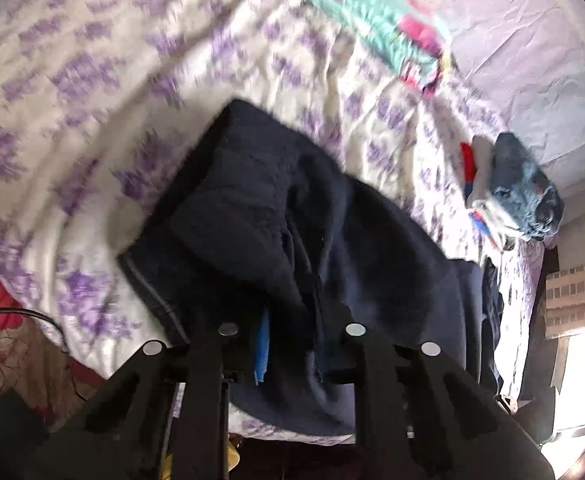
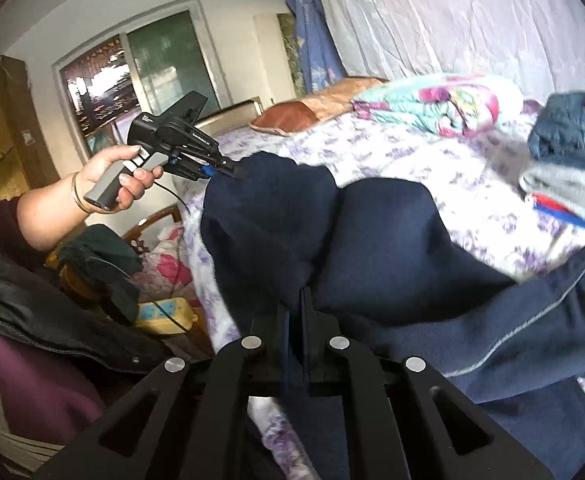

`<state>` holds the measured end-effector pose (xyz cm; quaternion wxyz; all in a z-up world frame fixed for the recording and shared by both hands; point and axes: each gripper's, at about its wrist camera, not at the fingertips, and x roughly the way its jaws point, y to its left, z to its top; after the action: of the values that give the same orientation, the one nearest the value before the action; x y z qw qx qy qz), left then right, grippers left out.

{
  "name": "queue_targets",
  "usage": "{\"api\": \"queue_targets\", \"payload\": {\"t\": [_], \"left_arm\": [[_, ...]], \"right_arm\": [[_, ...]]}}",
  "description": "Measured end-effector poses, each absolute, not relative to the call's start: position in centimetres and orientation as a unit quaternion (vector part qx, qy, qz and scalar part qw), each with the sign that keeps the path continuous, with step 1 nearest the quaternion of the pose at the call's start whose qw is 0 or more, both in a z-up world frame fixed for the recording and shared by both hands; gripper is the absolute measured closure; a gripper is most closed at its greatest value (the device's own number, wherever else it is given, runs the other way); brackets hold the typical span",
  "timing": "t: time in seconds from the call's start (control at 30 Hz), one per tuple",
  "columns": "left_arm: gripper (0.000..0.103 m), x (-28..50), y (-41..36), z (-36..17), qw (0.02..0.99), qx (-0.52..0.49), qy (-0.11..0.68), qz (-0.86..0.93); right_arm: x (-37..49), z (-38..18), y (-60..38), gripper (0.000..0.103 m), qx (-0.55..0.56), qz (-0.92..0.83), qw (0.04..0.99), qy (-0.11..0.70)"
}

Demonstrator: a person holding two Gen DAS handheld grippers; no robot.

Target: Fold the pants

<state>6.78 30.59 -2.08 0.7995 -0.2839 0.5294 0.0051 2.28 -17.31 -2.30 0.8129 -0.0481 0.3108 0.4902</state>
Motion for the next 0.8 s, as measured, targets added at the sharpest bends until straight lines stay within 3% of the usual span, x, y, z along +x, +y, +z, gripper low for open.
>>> {"api": "queue_targets", "payload": {"t": [0.1, 0.23, 0.33, 0.37, 0.4, 0.43, 0.47, 0.53, 0.67, 0.8], "left_arm": [[0.087, 5.3, 30.7, -1.3, 0.807, -0.270, 0.526, 0.009], [0.084, 4.1, 31.3, -5.2, 0.779, -0.249, 0.574, 0.037], [0.081, 3.7, 31.7, -5.4, 0.775, -0.255, 0.577, 0.024], [0.077, 3.6, 31.6, -4.9, 0.773, -0.257, 0.579, 0.021], [0.059, 3.3, 31.4, -3.9, 0.775, -0.248, 0.582, 0.021], [0.041, 2.9, 31.2, -3.1, 0.782, -0.233, 0.578, 0.026], [0.036, 2.4, 31.1, -2.2, 0.790, -0.218, 0.573, 0.032], [0.033, 1.3, 30.9, -0.2, 0.798, -0.210, 0.563, 0.030], [0.031, 0.4, 29.4, 1.6, 0.812, -0.234, 0.535, 0.017], [0.030, 0.5, 23.1, 0.6, 0.806, -0.242, 0.540, -0.024]], "right_arm": [[1.3, -2.4, -16.4, 0.096, -0.079, 0.501, 0.799, 0.323], [0.6, -6.9, -14.1, 0.075, -0.135, 0.477, 0.771, 0.399], [0.6, -7.2, -14.8, 0.068, -0.114, 0.463, 0.780, 0.405], [0.8, -5.7, -16.0, 0.058, -0.095, 0.451, 0.796, 0.392], [1.0, -4.4, -17.3, 0.050, -0.081, 0.438, 0.814, 0.374], [1.3, -3.0, -18.8, 0.032, -0.064, 0.418, 0.833, 0.356], [2.0, -1.3, -21.3, 0.018, -0.039, 0.377, 0.862, 0.336], [4.3, 0.8, -26.4, 0.006, 0.016, 0.286, 0.904, 0.317], [10.8, 1.5, -30.6, 0.004, 0.042, 0.175, 0.911, 0.371], [16.5, -0.6, -26.9, 0.004, 0.005, 0.150, 0.884, 0.444]]}}
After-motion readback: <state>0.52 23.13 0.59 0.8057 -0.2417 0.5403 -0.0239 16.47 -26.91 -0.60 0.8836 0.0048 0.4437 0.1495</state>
